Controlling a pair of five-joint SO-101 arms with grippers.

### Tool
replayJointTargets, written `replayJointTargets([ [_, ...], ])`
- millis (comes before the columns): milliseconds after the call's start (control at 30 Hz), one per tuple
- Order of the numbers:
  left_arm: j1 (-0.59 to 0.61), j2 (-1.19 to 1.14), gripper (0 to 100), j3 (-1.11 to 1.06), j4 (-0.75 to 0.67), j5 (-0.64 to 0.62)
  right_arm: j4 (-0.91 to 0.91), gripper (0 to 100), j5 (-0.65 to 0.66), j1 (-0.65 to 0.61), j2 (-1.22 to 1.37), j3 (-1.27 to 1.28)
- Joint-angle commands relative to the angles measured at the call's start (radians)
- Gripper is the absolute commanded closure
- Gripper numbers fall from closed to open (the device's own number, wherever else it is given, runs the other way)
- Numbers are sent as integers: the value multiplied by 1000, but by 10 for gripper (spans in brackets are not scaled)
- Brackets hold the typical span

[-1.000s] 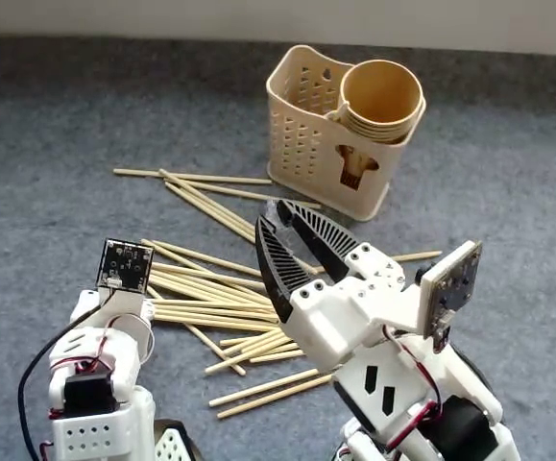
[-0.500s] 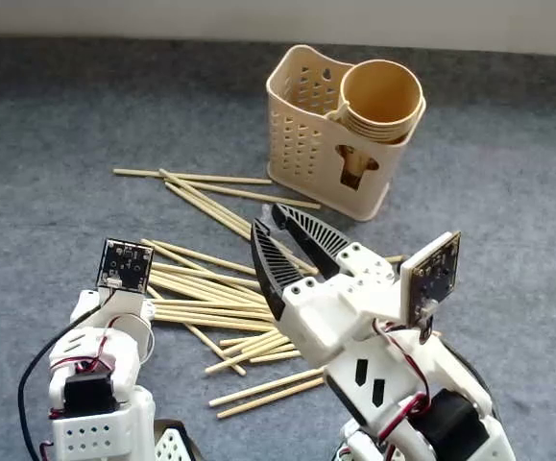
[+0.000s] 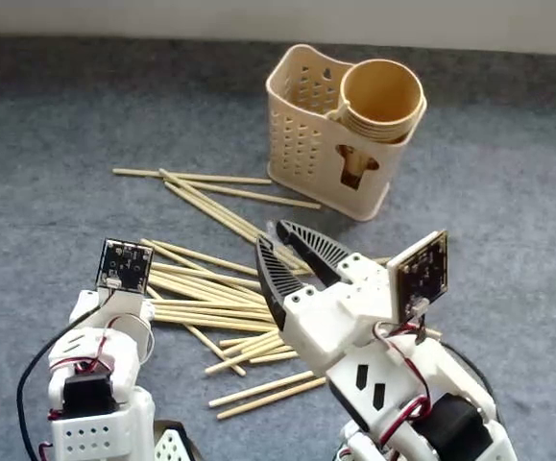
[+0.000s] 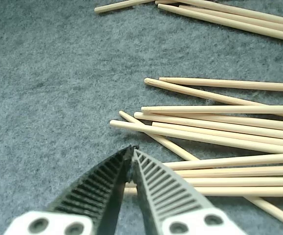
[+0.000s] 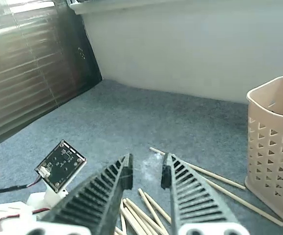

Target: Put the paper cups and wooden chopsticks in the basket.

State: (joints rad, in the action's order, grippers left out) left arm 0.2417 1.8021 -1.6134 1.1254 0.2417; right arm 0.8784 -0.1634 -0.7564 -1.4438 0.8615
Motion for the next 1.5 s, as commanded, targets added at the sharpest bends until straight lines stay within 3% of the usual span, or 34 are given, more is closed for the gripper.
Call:
replayJointTargets([
  [0,15,10,992,12,-6,6,25,889,46,-2,61,-10],
  [200,15,10,992,12,-6,6,171,889,43,122,338,-211],
  [300,15,10,992,12,-6,6,263,891,-29,202,456,-335],
  [600,16,10,992,8,-5,8,383,891,-69,360,648,-524],
  [733,16,10,992,-64,-6,8,386,891,-74,449,739,-521],
  [867,33,10,994,-84,-2,8,384,891,-192,549,839,-521],
  [1100,58,10,994,-84,-6,6,360,891,-278,680,1035,-526],
  [1467,61,10,994,-84,0,6,220,891,-344,719,1326,-522],
])
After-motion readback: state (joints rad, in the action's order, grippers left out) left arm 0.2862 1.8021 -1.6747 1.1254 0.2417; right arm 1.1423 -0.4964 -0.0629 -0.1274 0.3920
